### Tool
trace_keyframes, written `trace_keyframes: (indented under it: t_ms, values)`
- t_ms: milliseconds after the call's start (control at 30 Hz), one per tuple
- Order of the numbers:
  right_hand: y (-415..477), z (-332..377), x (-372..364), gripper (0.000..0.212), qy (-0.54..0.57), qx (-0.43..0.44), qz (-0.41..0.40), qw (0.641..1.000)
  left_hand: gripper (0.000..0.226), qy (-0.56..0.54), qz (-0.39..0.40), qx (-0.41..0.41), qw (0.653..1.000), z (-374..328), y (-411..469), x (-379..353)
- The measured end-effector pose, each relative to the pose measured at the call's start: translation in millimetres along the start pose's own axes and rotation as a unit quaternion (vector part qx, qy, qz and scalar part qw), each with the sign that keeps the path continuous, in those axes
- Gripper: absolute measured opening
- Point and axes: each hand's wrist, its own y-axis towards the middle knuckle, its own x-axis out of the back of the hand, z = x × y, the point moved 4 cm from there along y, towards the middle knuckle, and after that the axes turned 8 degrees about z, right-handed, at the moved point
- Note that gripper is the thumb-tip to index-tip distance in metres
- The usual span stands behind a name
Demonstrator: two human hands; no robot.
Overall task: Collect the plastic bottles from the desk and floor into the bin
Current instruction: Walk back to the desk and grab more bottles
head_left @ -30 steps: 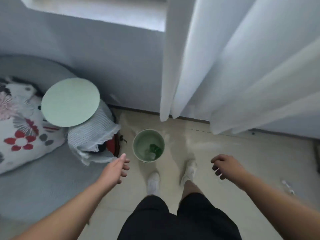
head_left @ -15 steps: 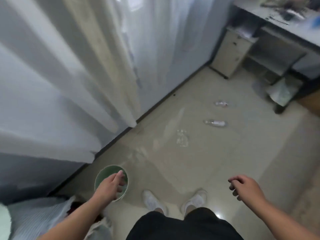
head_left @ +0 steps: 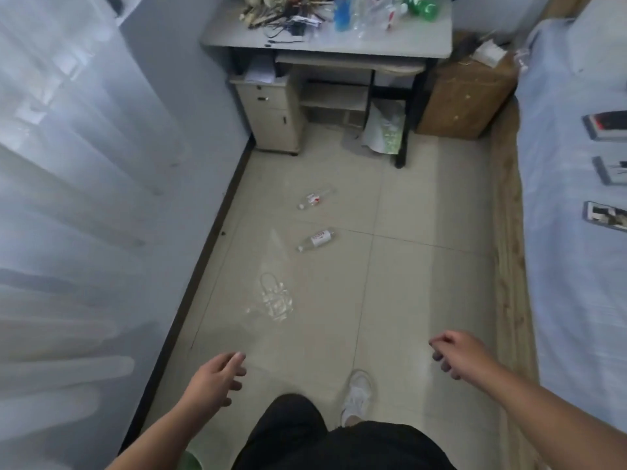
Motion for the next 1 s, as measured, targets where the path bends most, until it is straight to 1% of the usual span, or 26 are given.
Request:
trace_keyframes:
  t_ms: [133,233,333,433,500,600,700,800,867,1000]
  values:
    - [30.5,60.7,41.8,0.019,0.05,0.03,-0.028,0.998,0.024,0.007,-0.003,0.021,1.0,-30.9,21.9,-9.7]
    - [49.8,112.1,66.1,0.017,0.074,0.064,-0.031,0.995,0.025,0.019,-0.012,0.031,0.999,-57.4,52.7,-8.9]
    - [74.6,158.3,91.5,0.021,0.086,0.085,-0.034,0.992,0.022,0.034,0.007,0.03,0.999,-98.1,100.3,-8.9]
    - [95.8,186.1,112.0,0.016,0.09,0.086,-0.047,0.991,0.02,0.059,0.035,0.009,0.998,-155.8,148.7,-7.0]
    - [105.1,192.6,124.7,0.016,0.092,0.063,-0.058,0.992,0.018,0.09,0.052,-0.011,0.995,-206.3,181.0,-4.0]
    - [104.3,189.6,137.5,0.018,0.091,0.015,-0.053,0.994,0.017,0.12,0.068,-0.05,0.989,-296.1,217.3,0.3]
    - [99.1,178.4,149.3,0.016,0.101,-0.037,-0.046,0.993,0.017,0.133,0.08,-0.088,0.984,-388.2,245.4,0.2]
    - [101.5,169.4,164.5,0.014,0.119,-0.068,-0.028,0.99,0.017,0.132,0.088,-0.122,0.98,-469.4,270.1,-7.4]
    - [114.2,166.1,182.3,0.013,0.137,-0.088,-0.032,0.986,0.019,0.132,0.092,-0.138,0.977,-517.4,288.3,-15.1]
    - [162.7,177.3,226.9,0.018,0.148,-0.096,-0.03,0.984,0.021,0.128,0.087,-0.141,0.978,-583.7,323.6,-29.1]
